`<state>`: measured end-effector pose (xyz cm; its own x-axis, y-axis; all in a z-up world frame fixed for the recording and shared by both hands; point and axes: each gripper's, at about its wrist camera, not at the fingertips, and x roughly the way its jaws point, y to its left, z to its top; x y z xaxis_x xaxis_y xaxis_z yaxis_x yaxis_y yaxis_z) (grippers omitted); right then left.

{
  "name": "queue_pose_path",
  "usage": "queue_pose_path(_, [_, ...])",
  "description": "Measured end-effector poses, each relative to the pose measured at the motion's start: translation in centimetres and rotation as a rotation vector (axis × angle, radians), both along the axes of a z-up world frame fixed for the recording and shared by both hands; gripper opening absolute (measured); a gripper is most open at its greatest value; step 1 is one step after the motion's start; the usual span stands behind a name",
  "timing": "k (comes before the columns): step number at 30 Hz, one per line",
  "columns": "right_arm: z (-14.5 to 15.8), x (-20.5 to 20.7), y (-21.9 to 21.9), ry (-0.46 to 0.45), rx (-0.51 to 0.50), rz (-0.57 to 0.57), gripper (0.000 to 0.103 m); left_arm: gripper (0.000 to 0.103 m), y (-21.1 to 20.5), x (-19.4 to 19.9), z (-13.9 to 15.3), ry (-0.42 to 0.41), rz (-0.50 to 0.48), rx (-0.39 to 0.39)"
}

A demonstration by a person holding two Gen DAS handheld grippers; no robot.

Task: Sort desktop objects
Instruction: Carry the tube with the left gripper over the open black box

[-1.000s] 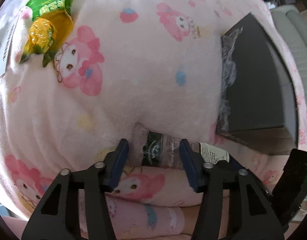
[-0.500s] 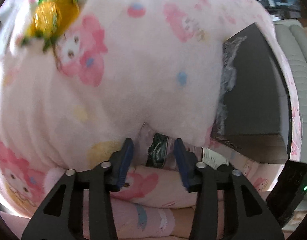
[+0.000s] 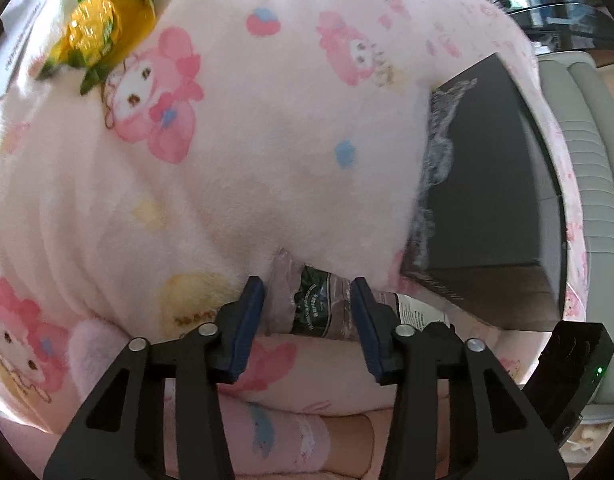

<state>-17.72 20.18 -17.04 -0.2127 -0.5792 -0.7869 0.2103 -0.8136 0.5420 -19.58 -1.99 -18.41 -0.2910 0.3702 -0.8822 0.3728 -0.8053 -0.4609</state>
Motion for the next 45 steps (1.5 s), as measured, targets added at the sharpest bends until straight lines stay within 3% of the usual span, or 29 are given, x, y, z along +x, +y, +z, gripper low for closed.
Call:
queue_pose_path(6, [2.6, 0.5, 1.7, 0.049, -0.02, 0.006, 0.043, 0.036, 0.2, 0.1, 0.5, 0.07, 0.021, 0.12])
queue_pose_path(8, [3.5, 1.0, 2.4, 0.053, -0.042, 0.003, 0.043, 0.036, -2.1, 4.3, 1.9, 0.112, 0.049, 0.173])
queue_pose_path(10, [4.5, 1.5, 3.3, 0.056, -0.066, -0.005, 0.043, 0.036, -2.6, 5.5, 2.9, 0.167, 0.056, 0.224])
queue_pose_path(14, [6.5, 2.5, 4.7, 0.064, -0.118, -0.033, 0.043, 0.036, -2.3, 6.6, 4.9, 0.207, 0.051, 0.224])
queue_pose_path(18, [10.8, 3.2, 5.4, 0.158, -0.138, -0.038, 0.043, 0.036, -2.0, 7.2, 7.3, 0.25, 0.043, 0.253])
queue_pose_path(21, [13.5, 1.4, 6.8, 0.218, -0.153, -0.037, 0.043, 0.036, -1.3, 6.9, 9.2, 0.289, 0.027, 0.283])
queue_pose_path(26, [16.3, -1.9, 9.4, 0.282, -0.11, -0.062, 0.043, 0.036, 2.4, 1.6, 11.2, 0.305, -0.053, 0.271])
queue_pose_path(31, [15.8, -6.5, 13.5, 0.281, -0.074, -0.121, 0.043, 0.036, 7.5, -4.6, 11.6, 0.272, -0.132, 0.236])
queue_pose_path(35, [14.9, -9.9, 16.8, 0.292, -0.043, -0.203, 0.043, 0.037, 11.6, -9.3, 10.1, 0.221, -0.192, 0.239])
queue_pose_path(38, [13.0, -11.1, 18.3, 0.297, 0.049, -0.294, 0.043, 0.037, 14.3, -11.5, 9.3, 0.206, -0.232, 0.177])
queue_pose_path(45, [10.6, -13.1, 19.3, 0.235, 0.093, -0.374, 0.043, 0.038, 16.7, -14.9, 5.9, 0.148, -0.243, 0.169])
